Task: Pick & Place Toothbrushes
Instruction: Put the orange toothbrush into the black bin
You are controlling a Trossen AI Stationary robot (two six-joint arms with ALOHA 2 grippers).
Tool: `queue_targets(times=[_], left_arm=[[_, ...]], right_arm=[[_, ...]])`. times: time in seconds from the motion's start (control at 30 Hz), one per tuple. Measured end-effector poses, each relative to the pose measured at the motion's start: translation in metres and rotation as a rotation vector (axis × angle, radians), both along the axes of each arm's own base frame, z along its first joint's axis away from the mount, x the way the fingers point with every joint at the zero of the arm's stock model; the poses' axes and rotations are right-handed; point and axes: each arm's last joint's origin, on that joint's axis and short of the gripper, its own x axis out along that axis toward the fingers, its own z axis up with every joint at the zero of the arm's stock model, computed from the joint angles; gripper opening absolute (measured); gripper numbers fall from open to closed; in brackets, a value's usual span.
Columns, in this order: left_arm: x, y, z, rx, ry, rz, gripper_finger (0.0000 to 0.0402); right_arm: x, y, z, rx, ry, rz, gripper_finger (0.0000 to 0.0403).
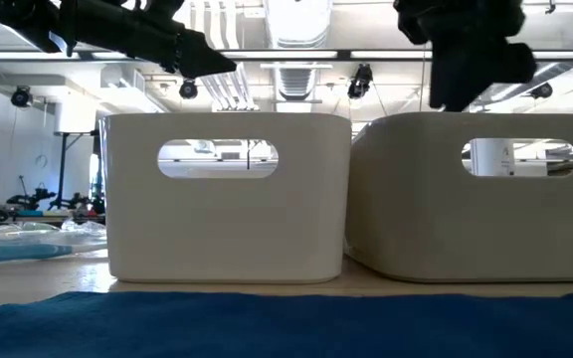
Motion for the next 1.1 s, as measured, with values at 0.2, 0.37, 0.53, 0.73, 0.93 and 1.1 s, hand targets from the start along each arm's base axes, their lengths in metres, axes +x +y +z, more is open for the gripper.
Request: queue_targets(times=[0.2,0.37,0.53,0.73,0.93,1.1], left_arm=[[0.001,0.0,0.004,0.001,-0.014,0.0,0.0216],[0.002,0.0,0.008,0.024,-0.011,0.002,0.0216],[0.002,0.0,0.012,0.023,-0.03,0.003,0.0216],[0.003,0.0,0.015,0.069,-0.007,0.009,0.0216],[0.002,0.002,0.017,0.089,-0.004,0.021,0.0216],[0.002,0.003,0.02,0.111,-0.014,0.03,0.0216]], right_arm=[[-0.013,-0.027,0.023,-0.097,-0.042,0.006,0.0109],[-0.025,-0.055,0.036,-0.158,-0.051,-0.039,0.0093],[-0.035,-0.095,0.039,-0.228,-0.015,-0.168,0.0076],[-0.042,-0.141,0.036,-0.273,0.049,-0.257,0.0066],[-0.052,-0.176,0.03,-0.291,0.086,-0.351,0.0086],[-0.059,-0.2,0.016,-0.277,0.08,-0.407,0.0112]])
